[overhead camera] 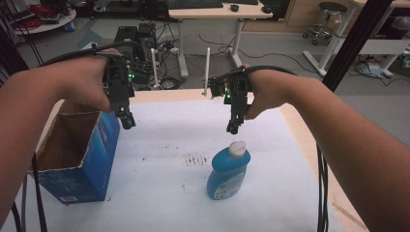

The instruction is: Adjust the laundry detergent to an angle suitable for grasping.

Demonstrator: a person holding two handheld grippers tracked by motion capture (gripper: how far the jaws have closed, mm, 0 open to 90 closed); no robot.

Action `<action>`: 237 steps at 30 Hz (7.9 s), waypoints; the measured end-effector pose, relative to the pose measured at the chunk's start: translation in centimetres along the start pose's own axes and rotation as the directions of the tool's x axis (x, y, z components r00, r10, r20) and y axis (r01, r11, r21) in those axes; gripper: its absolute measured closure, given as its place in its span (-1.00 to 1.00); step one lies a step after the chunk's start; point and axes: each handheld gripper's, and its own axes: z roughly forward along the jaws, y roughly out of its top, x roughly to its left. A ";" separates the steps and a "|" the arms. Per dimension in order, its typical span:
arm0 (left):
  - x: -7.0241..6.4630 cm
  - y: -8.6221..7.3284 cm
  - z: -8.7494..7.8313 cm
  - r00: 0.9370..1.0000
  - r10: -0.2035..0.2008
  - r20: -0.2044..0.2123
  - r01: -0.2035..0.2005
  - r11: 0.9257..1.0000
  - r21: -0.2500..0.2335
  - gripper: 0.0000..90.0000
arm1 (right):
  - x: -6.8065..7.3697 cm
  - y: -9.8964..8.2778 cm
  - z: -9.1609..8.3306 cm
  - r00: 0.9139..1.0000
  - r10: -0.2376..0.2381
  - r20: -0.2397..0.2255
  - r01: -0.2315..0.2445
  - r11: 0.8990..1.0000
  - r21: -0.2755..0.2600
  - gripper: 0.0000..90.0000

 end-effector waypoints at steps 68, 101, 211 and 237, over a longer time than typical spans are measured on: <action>-0.7 0.4 -0.2 1.000 0.000 -0.020 0.000 1.000 0.014 -0.96 | 0.0 -0.3 -0.4 1.000 0.002 0.022 -0.002 1.000 -0.016 -0.97; -6.0 -0.1 -2.5 1.000 0.017 0.002 -0.017 0.989 -0.148 -0.96 | 3.9 -9.8 -1.1 0.992 0.110 0.053 -0.111 0.994 0.006 -0.97; -12.9 14.2 10.3 0.985 -0.170 0.003 0.150 0.862 -0.484 -0.96 | 5.1 -12.0 0.7 0.990 0.135 0.041 -0.135 0.991 -0.006 -0.97; -12.8 14.5 10.9 0.984 -0.176 -0.037 0.139 0.873 -0.467 -0.70 | 4.9 -12.0 0.8 0.990 0.132 0.041 -0.132 0.991 -0.005 -0.97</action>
